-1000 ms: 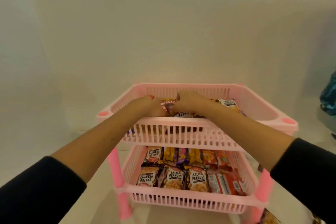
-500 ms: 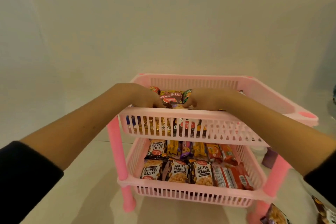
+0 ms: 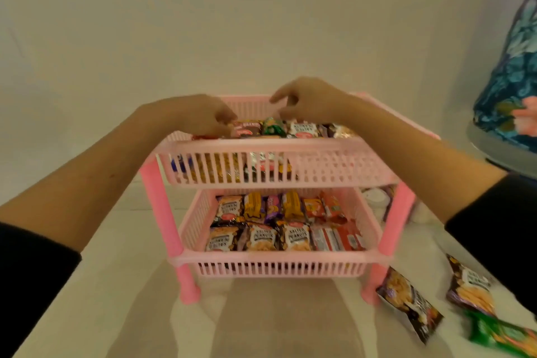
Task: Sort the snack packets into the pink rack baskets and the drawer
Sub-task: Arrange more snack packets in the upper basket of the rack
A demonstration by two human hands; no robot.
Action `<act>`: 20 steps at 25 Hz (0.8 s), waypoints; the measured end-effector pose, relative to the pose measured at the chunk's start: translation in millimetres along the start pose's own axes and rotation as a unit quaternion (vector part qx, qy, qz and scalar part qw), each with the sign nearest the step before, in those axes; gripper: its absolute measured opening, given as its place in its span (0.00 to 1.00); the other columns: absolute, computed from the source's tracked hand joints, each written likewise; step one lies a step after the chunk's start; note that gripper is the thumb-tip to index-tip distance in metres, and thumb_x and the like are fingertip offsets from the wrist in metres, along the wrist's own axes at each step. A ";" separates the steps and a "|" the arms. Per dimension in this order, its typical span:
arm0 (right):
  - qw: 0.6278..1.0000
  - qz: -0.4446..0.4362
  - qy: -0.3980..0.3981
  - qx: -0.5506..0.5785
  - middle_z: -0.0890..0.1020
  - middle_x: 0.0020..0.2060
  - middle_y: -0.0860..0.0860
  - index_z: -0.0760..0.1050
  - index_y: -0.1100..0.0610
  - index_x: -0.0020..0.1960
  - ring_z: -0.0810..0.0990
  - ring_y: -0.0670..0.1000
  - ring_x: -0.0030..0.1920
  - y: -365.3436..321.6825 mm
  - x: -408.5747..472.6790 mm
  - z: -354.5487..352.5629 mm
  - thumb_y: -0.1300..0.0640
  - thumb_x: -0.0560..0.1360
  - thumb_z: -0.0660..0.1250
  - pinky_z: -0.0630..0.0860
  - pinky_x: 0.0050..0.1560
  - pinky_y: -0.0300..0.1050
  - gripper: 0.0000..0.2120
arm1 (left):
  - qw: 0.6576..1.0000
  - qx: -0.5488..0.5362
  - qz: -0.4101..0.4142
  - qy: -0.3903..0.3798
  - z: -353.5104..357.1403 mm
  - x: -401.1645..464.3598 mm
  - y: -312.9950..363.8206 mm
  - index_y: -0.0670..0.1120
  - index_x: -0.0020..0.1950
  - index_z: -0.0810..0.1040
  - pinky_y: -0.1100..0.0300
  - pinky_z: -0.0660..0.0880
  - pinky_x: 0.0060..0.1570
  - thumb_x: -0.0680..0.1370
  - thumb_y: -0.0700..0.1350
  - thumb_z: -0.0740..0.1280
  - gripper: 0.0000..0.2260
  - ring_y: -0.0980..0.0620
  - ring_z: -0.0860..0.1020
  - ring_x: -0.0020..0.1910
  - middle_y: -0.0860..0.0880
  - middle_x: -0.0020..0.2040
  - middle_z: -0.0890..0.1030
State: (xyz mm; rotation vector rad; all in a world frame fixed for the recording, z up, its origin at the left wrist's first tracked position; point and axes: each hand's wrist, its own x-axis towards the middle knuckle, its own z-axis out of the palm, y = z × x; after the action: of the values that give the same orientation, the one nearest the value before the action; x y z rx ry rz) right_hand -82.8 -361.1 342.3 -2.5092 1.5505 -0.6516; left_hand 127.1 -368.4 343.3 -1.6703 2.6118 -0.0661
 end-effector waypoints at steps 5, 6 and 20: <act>0.972 -0.021 0.214 0.091 0.82 0.34 0.50 0.79 0.55 0.54 0.77 0.42 0.31 32.2 -85.8 -37.0 0.55 0.74 0.65 0.74 0.38 0.32 0.10 | 0.920 -0.196 0.076 0.331 17.1 -28.7 73.4 0.46 0.59 0.80 0.70 0.69 0.49 0.77 0.42 0.64 0.12 0.52 0.79 0.51 0.47 0.52 0.83; 0.970 -0.015 0.226 0.090 0.81 0.33 0.51 0.79 0.55 0.53 0.78 0.43 0.31 42.0 -108.3 -40.6 0.56 0.74 0.65 0.74 0.38 0.34 0.10 | 0.899 -0.240 0.101 0.352 23.3 -36.0 98.6 0.45 0.56 0.81 0.73 0.70 0.45 0.77 0.40 0.63 0.11 0.54 0.80 0.48 0.48 0.49 0.83; 0.947 0.298 0.092 0.078 0.83 0.46 0.55 0.81 0.57 0.52 0.79 0.52 0.45 234.0 -471.5 44.1 0.60 0.75 0.67 0.70 0.44 0.34 0.07 | 0.909 -0.393 0.139 -0.021 269.8 -82.6 458.9 0.46 0.66 0.73 0.54 0.75 0.53 0.78 0.44 0.64 0.16 0.46 0.77 0.50 0.43 0.58 0.76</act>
State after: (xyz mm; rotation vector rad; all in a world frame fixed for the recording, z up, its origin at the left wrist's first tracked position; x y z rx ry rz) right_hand -437.2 -63.0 88.4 -1.7573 2.0857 -0.8728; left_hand -238.6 -105.0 48.4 -1.3491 3.0031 1.1528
